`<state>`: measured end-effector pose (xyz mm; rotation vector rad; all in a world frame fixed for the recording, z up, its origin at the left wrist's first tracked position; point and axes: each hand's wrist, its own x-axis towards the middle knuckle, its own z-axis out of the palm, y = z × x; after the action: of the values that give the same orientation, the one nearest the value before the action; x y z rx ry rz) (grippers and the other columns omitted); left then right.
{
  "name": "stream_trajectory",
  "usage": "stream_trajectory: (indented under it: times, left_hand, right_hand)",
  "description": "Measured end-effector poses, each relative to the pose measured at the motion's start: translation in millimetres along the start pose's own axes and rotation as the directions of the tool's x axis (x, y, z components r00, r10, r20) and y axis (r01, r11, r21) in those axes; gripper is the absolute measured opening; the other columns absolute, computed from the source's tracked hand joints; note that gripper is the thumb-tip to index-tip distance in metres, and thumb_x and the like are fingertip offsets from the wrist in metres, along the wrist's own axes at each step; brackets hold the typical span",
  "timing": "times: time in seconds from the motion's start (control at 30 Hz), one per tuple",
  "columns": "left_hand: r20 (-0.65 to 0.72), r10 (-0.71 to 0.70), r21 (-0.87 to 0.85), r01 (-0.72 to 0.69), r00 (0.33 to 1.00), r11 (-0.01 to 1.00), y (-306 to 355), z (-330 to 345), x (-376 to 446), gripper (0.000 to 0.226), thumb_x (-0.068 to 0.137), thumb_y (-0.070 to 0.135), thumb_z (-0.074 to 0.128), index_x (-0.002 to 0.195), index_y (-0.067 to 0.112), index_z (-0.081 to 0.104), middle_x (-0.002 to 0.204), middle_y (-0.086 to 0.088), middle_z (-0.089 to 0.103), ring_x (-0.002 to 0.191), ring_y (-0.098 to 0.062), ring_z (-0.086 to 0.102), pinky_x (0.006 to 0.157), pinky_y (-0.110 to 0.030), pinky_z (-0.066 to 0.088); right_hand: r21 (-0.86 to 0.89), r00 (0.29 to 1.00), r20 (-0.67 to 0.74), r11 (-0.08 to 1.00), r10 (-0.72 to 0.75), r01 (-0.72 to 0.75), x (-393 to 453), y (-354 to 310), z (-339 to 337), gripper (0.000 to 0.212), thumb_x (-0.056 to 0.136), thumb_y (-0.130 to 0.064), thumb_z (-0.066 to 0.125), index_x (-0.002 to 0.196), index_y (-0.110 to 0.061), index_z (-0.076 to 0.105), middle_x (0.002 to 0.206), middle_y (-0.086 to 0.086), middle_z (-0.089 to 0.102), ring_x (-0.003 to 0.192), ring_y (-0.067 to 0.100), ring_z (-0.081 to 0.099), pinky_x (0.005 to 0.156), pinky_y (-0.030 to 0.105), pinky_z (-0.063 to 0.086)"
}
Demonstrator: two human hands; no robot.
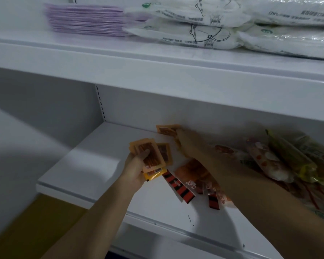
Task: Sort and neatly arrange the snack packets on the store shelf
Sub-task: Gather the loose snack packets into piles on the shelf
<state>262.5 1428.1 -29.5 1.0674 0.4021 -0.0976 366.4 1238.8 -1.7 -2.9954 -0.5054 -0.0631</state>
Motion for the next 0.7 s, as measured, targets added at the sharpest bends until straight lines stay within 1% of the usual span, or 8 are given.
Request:
stream_trajectory:
  times: [0.07,0.13,0.23,0.33,0.4,0.53,0.63,0.7]
  left_hand:
    - [0.023,0.026,0.02,-0.027,0.999,0.999,2,3,4,0.027,0.104,0.01,0.053,0.129,0.011,0.062,0.122,-0.018,0.072,0.11,-0.04,0.07,0.092,-0.062,0.056]
    - [0.034,0.041,0.02,-0.042,0.999,0.999,5,7,8,0.029,0.104,0.009,0.052,0.132,0.008,0.06,0.124,-0.02,0.07,0.112,-0.041,0.069,0.095,-0.066,0.053]
    - [0.037,0.043,0.042,-0.045,0.998,0.998,6,18,10,0.027,0.106,0.009,0.049,0.129,0.009,0.063,0.122,-0.02,0.071,0.11,-0.042,0.069,0.091,-0.067,0.054]
    - [0.032,0.04,0.083,-0.042,0.999,0.996,4,28,9,0.028,0.108,0.01,0.043,0.119,0.009,0.068,0.112,-0.018,0.075,0.102,-0.04,0.073,0.08,-0.061,0.06]
    - [0.031,0.036,0.097,-0.038,0.999,0.995,3,31,9,0.029,0.109,0.011,0.042,0.118,0.008,0.069,0.111,-0.019,0.075,0.1,-0.041,0.074,0.076,-0.059,0.061]
    - [-0.004,0.077,0.102,-0.076,0.997,0.992,3,33,9,0.026,0.108,0.017,0.047,0.117,0.007,0.069,0.113,-0.022,0.074,0.098,-0.04,0.074,0.078,-0.063,0.059]
    - [0.13,0.106,0.017,-0.109,0.986,0.994,6,39,5,0.043,0.105,0.044,0.052,0.129,0.011,0.066,0.123,-0.019,0.071,0.111,-0.04,0.07,0.092,-0.065,0.054]
    - [0.21,0.145,-0.024,-0.143,0.967,0.989,5,44,1,0.042,0.102,0.039,0.058,0.13,0.009,0.065,0.125,-0.02,0.07,0.115,-0.039,0.068,0.097,-0.064,0.052]
  right_hand:
    - [0.093,0.993,-0.116,0.995,-0.009,0.02,-10,2,-13,0.041,0.093,-0.016,0.065,0.133,-0.013,0.056,0.117,0.011,0.069,0.101,0.03,0.068,0.087,0.04,0.053]
    - [0.147,0.966,-0.259,0.988,-0.008,0.047,-20,6,-20,0.033,0.094,-0.023,0.066,0.126,-0.016,0.061,0.107,0.009,0.073,0.094,0.029,0.07,0.081,0.037,0.053]
    - [0.327,0.949,-0.308,0.944,0.06,0.047,-32,7,-26,0.032,0.089,-0.023,0.07,0.119,-0.014,0.067,0.099,0.01,0.074,0.089,0.03,0.07,0.076,0.034,0.053]
    - [0.537,0.918,-0.351,0.843,0.187,0.034,-42,0,-29,0.027,0.098,-0.014,0.053,0.117,-0.011,0.072,0.106,0.009,0.075,0.095,0.026,0.07,0.08,0.023,0.048]
    - [0.594,0.898,-0.344,0.804,0.275,-0.019,-44,-4,-29,0.03,0.101,-0.005,0.049,0.12,-0.01,0.072,0.113,0.009,0.074,0.102,0.025,0.067,0.082,0.018,0.042]
    - [0.761,0.843,-0.252,0.635,0.475,-0.131,-48,-8,-29,0.028,0.101,-0.005,0.052,0.118,-0.012,0.073,0.11,0.007,0.073,0.099,0.021,0.066,0.09,0.03,0.052]
    - [0.816,0.89,-0.154,0.563,0.429,-0.13,-57,-26,-25,0.027,0.103,-0.01,0.053,0.121,-0.017,0.073,0.104,-0.004,0.069,0.098,0.014,0.065,0.087,0.029,0.053]
    - [0.831,0.913,-0.125,0.544,0.387,-0.117,-59,-41,-16,0.027,0.104,-0.015,0.054,0.122,-0.021,0.073,0.109,-0.008,0.071,0.101,0.012,0.067,0.086,0.026,0.054]
